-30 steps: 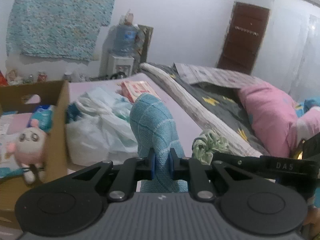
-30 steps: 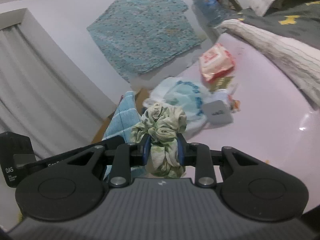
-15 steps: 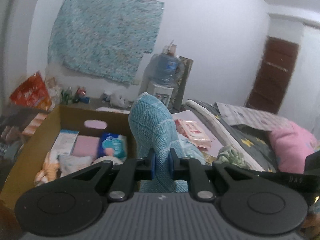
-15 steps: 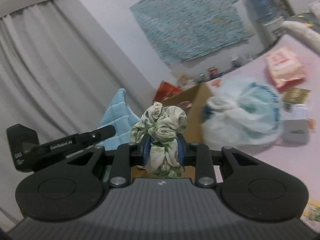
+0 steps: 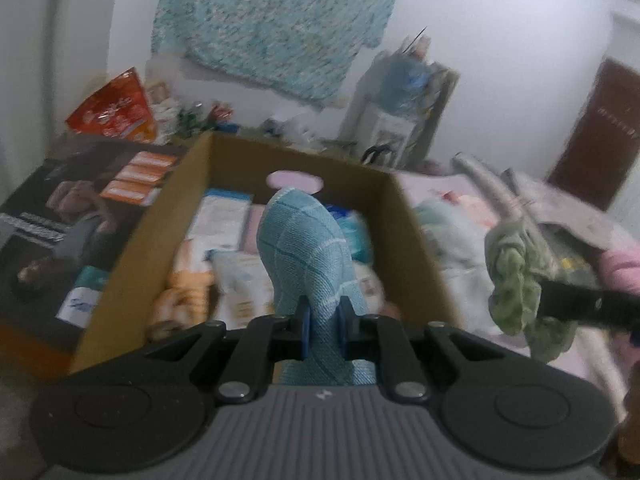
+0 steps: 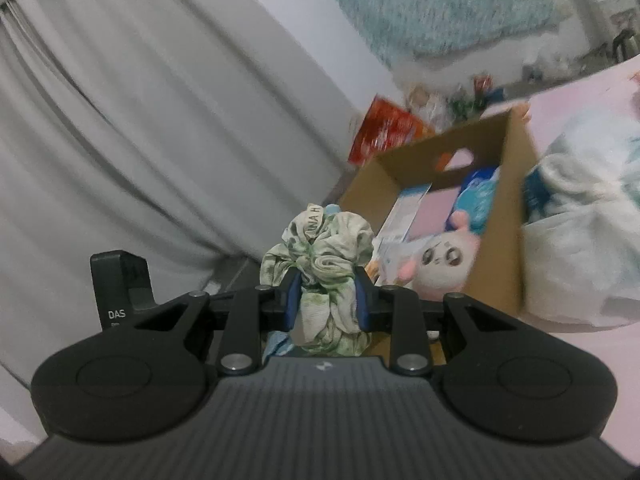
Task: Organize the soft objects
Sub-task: 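Carry the towel in left tool and scrunchie in right tool over the box, then lower both items into the box and open both tools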
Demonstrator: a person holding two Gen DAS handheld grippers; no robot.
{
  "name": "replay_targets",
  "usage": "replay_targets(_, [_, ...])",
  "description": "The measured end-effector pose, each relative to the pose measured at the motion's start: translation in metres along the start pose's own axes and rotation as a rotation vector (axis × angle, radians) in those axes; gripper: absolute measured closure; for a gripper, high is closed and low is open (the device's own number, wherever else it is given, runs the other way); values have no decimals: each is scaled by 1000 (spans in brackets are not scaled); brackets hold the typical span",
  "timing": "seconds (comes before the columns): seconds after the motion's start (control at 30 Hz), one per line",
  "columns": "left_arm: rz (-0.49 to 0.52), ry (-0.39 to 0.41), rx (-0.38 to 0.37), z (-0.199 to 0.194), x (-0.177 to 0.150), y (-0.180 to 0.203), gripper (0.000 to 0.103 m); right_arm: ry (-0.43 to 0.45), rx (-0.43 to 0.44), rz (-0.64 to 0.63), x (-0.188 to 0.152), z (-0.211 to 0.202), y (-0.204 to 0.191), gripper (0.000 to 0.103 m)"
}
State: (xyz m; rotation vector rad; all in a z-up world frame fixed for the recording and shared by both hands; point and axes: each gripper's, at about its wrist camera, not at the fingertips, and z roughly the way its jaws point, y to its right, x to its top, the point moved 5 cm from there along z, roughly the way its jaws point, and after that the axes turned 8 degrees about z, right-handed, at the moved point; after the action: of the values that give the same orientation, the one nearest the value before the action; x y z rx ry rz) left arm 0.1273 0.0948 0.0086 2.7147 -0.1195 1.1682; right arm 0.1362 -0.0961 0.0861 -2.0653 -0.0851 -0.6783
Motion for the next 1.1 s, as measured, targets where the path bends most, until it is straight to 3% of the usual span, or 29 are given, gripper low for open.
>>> replay_targets(0.27, [104,-73,115,6,-9,-23,89,-224,-119,25,-2,97,0,77])
replay_targets(0.53, [235,-134,191,10,-17,-26,89,-406,-204,55,-18,160,13,76])
replay_targets(1.0, [348,-231,228,27,-31,-30,88,-577,-281,158,-38,221,44,73])
replay_targets(1.1, [340,-240,233,29,-32,-34,83,-602,-290,177,-39,226,45,64])
